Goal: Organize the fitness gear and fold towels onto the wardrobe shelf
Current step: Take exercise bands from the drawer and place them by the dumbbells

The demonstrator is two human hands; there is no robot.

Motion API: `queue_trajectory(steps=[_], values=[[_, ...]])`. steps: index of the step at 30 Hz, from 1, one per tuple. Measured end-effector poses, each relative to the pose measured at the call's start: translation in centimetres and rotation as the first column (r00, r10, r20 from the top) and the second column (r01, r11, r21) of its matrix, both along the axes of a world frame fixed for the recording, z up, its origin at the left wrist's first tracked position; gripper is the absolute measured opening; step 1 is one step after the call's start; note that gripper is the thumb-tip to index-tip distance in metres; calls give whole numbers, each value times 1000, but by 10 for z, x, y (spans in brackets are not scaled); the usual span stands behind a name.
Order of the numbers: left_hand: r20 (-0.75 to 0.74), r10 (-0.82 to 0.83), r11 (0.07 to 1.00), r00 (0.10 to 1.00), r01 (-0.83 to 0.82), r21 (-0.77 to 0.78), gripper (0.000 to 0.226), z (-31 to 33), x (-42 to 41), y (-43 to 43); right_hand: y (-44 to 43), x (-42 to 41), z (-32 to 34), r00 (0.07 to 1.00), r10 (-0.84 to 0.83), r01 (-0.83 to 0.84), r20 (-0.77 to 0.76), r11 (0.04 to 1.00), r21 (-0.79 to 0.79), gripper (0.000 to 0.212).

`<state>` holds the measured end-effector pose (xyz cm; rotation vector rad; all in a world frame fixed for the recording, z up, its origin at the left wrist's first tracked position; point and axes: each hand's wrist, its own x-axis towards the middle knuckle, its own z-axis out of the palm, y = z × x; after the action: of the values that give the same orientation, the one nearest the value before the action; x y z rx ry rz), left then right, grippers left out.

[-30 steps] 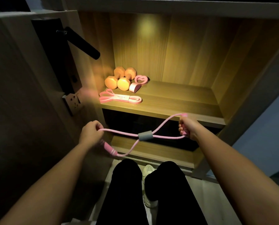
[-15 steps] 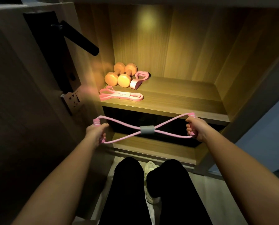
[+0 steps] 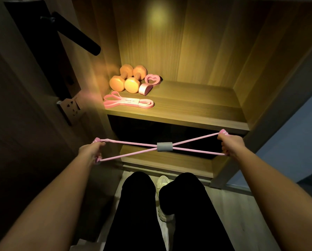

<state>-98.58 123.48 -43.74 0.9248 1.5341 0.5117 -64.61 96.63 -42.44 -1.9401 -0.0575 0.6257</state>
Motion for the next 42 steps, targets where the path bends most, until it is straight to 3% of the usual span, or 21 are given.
queue_trajectory(steps=[3, 6, 8, 9, 12, 13, 16, 19, 21, 24, 27, 32, 35, 42], values=[[29, -73, 995, 997, 70, 70, 17, 3, 18, -13, 18, -15, 0, 999, 36, -36, 12, 999, 25, 15], [49, -151, 954, 987, 133, 268, 20, 11, 24, -19, 23, -19, 1, 980, 83, -99, 183, 992, 79, 9], [-19, -236, 888, 972, 224, 402, 27, 14, 22, -19, 20, -20, 2, 944, 127, -161, 305, 983, 89, 8], [-83, -293, 839, 952, 298, 455, 26, 16, 21, -19, 17, -20, 3, 918, 160, -189, 364, 981, 44, 12], [-334, -408, 693, 850, 527, 492, 17, 16, 19, -18, 13, -19, 5, 791, 354, -239, 499, 930, -280, 33], [-377, -419, 670, 826, 561, 485, 16, 15, 18, -18, 13, -19, 5, 796, 374, -260, 476, 922, -288, 32], [-327, -485, 634, 811, 584, 508, 17, 14, 19, -22, 12, -20, 4, 900, 327, -351, 287, 936, 33, 13], [-165, -567, 624, 807, 552, 553, 18, 17, 19, -25, 8, -21, 11, 911, 395, -413, 121, 875, 254, 28], [-88, -635, 605, 768, 565, 561, 32, 18, 17, -24, 8, -22, 15, 897, 441, -399, -27, 834, 381, 46], [-123, -674, 592, 729, 632, 499, 47, 22, 19, -26, 11, -29, 19, 856, 469, -316, -219, 809, 496, 51], [-53, -648, 659, 760, 595, 460, 38, 27, 28, -35, 23, -45, 22, 874, 444, -305, -198, 818, 488, 26], [-65, -661, 640, 748, 606, 472, 29, 29, 51, -58, 46, -73, 22, 845, 467, -320, -261, 832, 453, 50], [-47, -645, 663, 763, 590, 461, 27, 30, 65, -73, 59, -87, 20, 783, 527, -403, -330, 834, 376, 33], [-77, -652, 678, 754, 625, 387, 28, 22, 85, -96, 79, -101, 13, 783, 516, -437, -348, 854, 283, 17]])
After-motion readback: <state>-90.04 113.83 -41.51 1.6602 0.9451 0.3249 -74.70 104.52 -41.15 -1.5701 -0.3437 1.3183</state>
